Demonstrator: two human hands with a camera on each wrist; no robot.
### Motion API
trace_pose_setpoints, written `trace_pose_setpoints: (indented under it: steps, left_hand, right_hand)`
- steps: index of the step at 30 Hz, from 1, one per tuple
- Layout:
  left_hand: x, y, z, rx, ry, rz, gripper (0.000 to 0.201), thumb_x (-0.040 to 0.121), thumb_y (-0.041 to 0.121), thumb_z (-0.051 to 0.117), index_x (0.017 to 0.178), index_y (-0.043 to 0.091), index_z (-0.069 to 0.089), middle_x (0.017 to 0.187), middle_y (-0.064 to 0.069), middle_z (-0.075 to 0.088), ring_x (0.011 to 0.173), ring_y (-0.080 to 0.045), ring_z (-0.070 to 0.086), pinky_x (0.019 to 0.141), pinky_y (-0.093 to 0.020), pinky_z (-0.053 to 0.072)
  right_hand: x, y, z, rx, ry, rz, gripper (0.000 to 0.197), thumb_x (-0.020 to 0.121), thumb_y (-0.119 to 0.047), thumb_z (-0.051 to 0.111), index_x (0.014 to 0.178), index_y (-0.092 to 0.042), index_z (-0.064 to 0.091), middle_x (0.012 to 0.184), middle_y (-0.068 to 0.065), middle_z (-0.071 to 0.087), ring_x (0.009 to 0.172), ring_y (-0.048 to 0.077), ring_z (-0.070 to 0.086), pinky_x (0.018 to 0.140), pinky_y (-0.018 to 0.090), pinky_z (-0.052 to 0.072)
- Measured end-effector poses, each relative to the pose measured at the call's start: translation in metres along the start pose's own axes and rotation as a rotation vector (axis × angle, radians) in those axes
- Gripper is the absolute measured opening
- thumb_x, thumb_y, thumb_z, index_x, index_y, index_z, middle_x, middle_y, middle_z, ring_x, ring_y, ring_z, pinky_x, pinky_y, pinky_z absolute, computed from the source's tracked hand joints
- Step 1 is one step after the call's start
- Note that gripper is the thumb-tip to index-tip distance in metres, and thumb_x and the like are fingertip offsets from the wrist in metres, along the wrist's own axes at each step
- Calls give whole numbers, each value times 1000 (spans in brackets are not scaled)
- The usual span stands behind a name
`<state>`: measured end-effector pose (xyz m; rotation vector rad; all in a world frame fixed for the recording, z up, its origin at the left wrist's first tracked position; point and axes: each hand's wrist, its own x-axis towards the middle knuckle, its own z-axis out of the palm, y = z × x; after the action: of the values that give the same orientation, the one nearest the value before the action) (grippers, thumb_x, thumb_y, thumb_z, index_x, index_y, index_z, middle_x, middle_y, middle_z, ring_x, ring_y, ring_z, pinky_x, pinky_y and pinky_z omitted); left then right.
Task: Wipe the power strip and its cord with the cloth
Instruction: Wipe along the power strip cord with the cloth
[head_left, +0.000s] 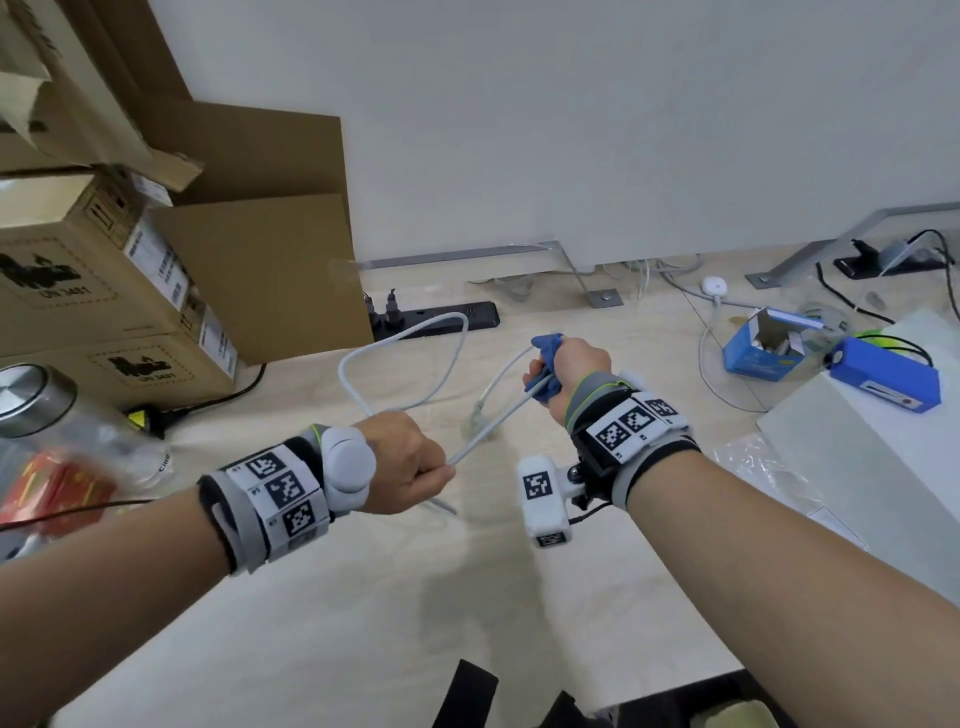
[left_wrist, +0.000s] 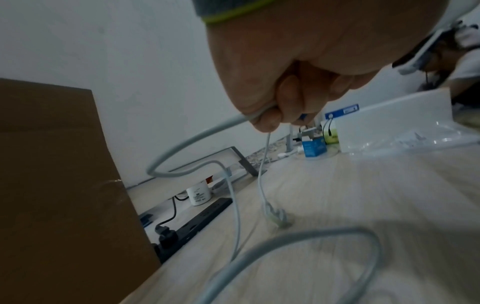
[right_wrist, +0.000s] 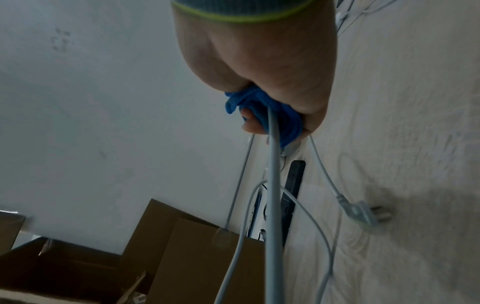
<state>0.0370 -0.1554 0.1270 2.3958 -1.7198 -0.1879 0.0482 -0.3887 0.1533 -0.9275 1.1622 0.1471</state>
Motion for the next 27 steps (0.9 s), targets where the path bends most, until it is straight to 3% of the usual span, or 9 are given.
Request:
trace_pose_setpoints:
  steps: [3,6,9,12,15,17,21,24,27]
  left_hand:
    - [-9,-10,-1,125,-234,-38,53,88,48,14,56,16,41,49,-4,46,47,-27,39,55,-27,36]
    - [-19,-20,6,226,-492,-159,51,96,45,21,66,15,50,65,-6,60,57,-26,46,71,-34,49]
    - [-19,-27,16,238,-589,-297,41,96,47,28,96,20,59,91,-2,69,73,-26,57,81,-36,49]
    - [-6,-14,26,-226,-331,-459,50,81,62,41,124,36,41,97,10,66,88,-19,62,82,-35,49]
    - [29,13,27,-739,163,-577,32,87,50,48,111,30,47,82,8,67,78,-16,63,75,-33,49]
    - [53,27,20,-954,360,-674,18,95,36,46,97,21,55,79,1,68,74,-16,63,71,-33,48]
    - [66,40,15,-676,501,-612,43,90,50,34,58,24,47,53,4,51,54,-17,50,55,-32,37]
    - [60,44,17,-417,463,-463,45,90,49,31,54,23,31,45,7,31,49,-21,36,53,-30,23]
    - [49,38,10,-228,388,-308,49,92,48,28,51,21,25,42,5,27,46,-25,33,57,-30,28]
  right_hand:
    - [-6,-3,-7,60,22,-66,35,102,-22,41,69,-9,41,61,4,42,50,18,37,53,27,40]
    - [-9,1,-14,41,-10,-140,31,99,-18,46,69,-10,42,57,6,43,52,17,37,60,22,36]
    - [-18,6,-7,90,-68,-144,40,101,-26,42,65,-9,40,42,8,44,52,17,37,55,27,35]
    - [-17,21,1,113,-140,-294,35,101,-25,39,70,-10,44,62,7,46,51,17,46,53,21,42]
    - [-21,32,10,146,-179,-349,31,100,-26,42,74,-10,46,65,7,48,50,16,48,52,19,43]
    - [-28,35,15,176,-175,-335,32,102,-29,38,75,-12,45,64,7,46,52,17,46,52,20,41]
    - [-35,37,15,206,-129,-243,35,103,-27,38,71,-13,46,60,8,44,51,18,42,49,29,37]
    - [-38,35,11,163,-112,-221,34,100,-18,41,71,-4,50,56,11,43,44,20,41,52,32,43]
    - [-39,32,3,78,-90,-215,30,97,-13,43,71,-1,54,55,12,40,37,20,40,51,32,40]
